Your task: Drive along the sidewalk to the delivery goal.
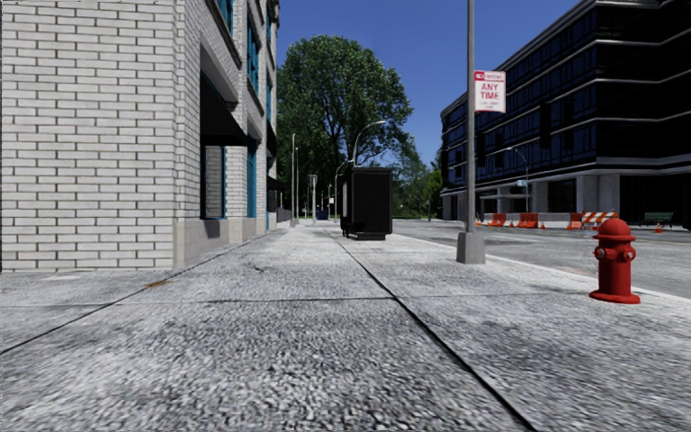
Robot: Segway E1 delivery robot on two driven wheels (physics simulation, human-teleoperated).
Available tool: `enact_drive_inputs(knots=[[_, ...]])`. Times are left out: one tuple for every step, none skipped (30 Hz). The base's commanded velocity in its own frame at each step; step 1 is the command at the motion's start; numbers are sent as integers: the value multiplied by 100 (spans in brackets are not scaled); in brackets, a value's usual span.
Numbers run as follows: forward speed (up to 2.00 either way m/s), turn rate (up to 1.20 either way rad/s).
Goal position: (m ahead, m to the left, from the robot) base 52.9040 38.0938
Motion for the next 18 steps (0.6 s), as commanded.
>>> enact_drive_inputs(knots=[[200,0],[200,0],[200,1],[200,1],[200,51],[200,75],[200,86],[200,87],[200,87],[200,42],[200,18],[200,4],[200,0],[200,0],[200,0],[200,0],[200,0],[200,0]])
